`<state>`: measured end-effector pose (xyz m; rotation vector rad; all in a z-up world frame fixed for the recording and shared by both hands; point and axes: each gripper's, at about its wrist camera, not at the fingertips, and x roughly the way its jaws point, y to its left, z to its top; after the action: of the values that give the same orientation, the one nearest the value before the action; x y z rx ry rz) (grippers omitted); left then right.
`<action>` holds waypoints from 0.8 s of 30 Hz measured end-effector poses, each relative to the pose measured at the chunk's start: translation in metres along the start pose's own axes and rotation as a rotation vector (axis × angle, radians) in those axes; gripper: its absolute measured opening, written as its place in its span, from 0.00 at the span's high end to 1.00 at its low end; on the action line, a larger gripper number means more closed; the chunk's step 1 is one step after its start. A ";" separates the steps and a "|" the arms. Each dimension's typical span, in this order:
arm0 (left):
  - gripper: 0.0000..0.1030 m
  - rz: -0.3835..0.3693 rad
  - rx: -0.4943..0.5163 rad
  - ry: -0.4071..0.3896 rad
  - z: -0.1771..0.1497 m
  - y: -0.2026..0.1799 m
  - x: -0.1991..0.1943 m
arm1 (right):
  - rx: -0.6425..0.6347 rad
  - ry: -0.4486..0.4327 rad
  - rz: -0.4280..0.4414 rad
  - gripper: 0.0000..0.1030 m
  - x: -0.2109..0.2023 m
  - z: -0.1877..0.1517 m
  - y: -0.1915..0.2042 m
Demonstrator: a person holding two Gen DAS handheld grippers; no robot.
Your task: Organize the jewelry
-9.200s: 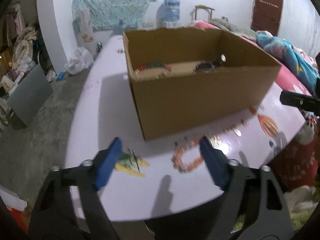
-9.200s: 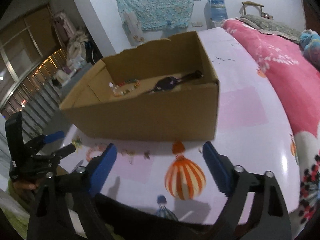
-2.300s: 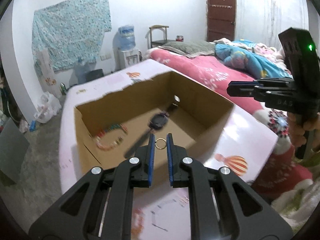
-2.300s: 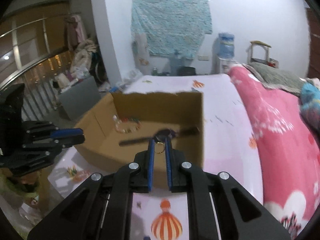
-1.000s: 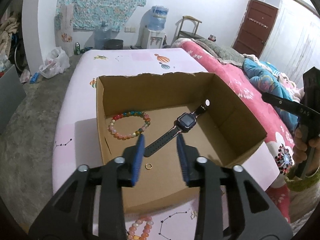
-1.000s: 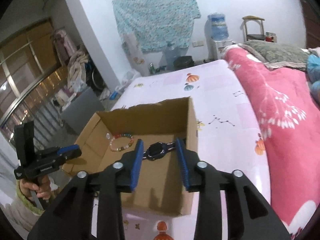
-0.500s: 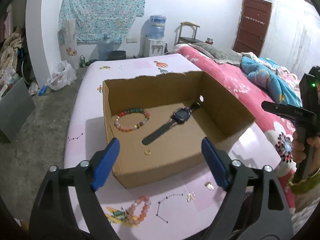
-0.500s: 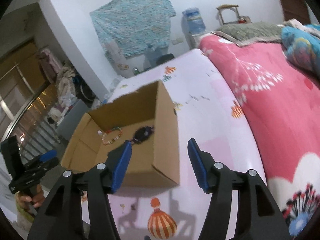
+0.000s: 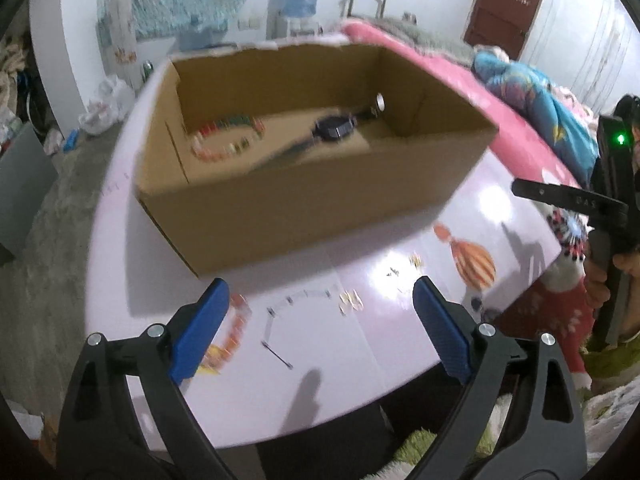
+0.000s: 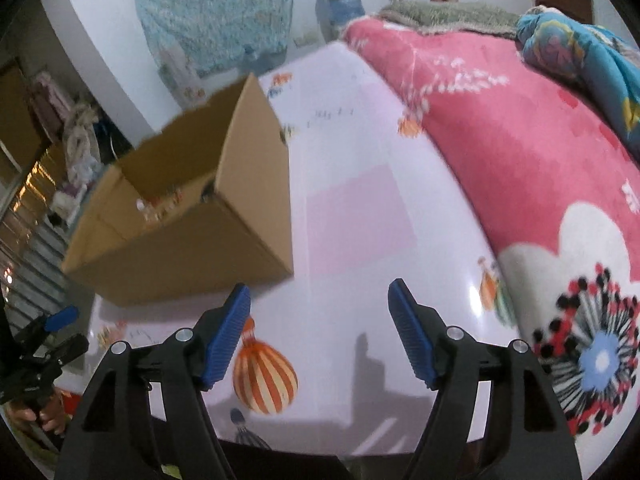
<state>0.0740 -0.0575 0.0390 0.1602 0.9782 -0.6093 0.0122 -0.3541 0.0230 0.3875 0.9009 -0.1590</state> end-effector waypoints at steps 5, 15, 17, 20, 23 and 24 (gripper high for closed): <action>0.13 -0.035 0.011 0.093 -0.016 -0.014 0.026 | -0.041 0.059 -0.022 0.31 0.016 -0.014 0.013; 0.13 -0.051 -0.038 0.120 -0.039 -0.026 0.044 | -0.066 0.078 0.022 0.31 0.018 -0.030 0.021; 0.13 -0.053 -0.053 0.120 -0.041 -0.024 0.047 | -0.072 0.079 0.032 0.31 0.018 -0.032 0.022; 0.12 -0.043 -0.060 0.100 -0.042 -0.023 0.047 | -0.076 0.077 0.044 0.31 0.017 -0.034 0.024; 0.10 -0.017 -0.048 0.095 -0.042 -0.024 0.049 | -0.073 0.080 0.051 0.31 0.020 -0.035 0.025; 0.09 -0.006 -0.039 0.094 -0.042 -0.026 0.050 | -0.070 0.084 0.054 0.31 0.021 -0.035 0.025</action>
<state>0.0491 -0.0830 -0.0219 0.1523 1.0812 -0.5921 0.0067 -0.3167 -0.0065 0.3546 0.9751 -0.0620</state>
